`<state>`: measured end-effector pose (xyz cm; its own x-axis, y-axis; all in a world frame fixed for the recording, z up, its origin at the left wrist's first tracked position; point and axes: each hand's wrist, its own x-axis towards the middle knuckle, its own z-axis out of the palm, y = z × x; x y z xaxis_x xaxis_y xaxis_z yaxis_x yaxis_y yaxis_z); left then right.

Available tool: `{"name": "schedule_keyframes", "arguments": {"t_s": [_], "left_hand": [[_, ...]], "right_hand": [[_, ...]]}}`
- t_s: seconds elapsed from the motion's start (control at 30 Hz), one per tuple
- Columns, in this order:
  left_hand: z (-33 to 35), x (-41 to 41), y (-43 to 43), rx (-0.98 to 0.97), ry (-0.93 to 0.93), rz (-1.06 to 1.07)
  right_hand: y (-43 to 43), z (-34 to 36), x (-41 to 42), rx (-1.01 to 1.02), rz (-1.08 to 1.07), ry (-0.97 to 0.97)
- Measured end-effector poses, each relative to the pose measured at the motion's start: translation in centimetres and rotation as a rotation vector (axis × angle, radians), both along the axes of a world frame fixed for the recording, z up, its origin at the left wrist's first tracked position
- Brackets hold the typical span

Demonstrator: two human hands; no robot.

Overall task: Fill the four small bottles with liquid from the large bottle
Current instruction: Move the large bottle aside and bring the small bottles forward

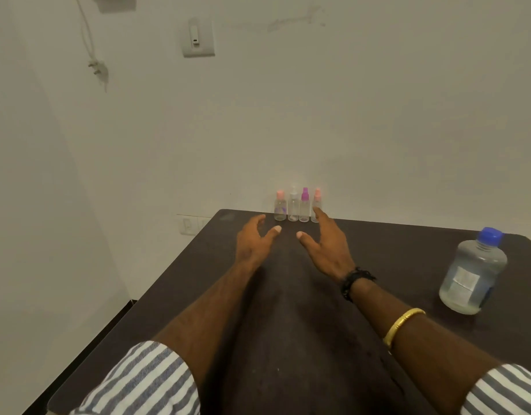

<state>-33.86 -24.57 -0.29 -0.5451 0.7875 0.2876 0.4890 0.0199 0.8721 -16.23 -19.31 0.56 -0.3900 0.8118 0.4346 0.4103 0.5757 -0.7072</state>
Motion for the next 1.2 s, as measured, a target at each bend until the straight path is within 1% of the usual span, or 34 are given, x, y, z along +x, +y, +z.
{"name": "schedule_keyframes", "arguments": {"t_s": [0.1, 0.2, 0.37, 0.53, 0.77, 0.97, 1.07, 1.2], "left_hand": [[-1.4, -1.7, 2.3, -0.053, -0.133, -0.043], [-2.5, -3.1, 4.4, -0.039, -0.214, -0.075], [-3.8, -5.2, 8.2, -0.009, -0.241, -0.088], [-4.5, -6.9, 12.0, 0.006, -0.242, -0.085], [-4.6, -8.5, 16.6, 0.003, -0.265, -0.112], [-4.9, -8.7, 18.9, 0.031, -0.263, -0.161], [-4.8, -8.7, 19.2, 0.032, -0.262, -0.2], [-4.6, -8.3, 19.1, 0.023, -0.27, -0.22]], "right_hand": [[2.1, -0.4, -0.9, -0.161, -0.05, 0.085], [4.6, -0.9, -1.5, -0.261, -0.106, 0.138], [9.3, -1.7, -2.3, -0.36, -0.175, 0.23], [13.5, -2.9, -3.1, -0.422, -0.213, 0.274], [17.6, -3.8, -4.9, -0.511, -0.204, 0.438], [19.1, -3.6, -6.3, -0.595, -0.098, 0.391], [19.6, -3.9, -7.1, -0.589, -0.094, 0.339], [19.4, -3.7, -7.5, -0.595, -0.086, 0.326]]}}
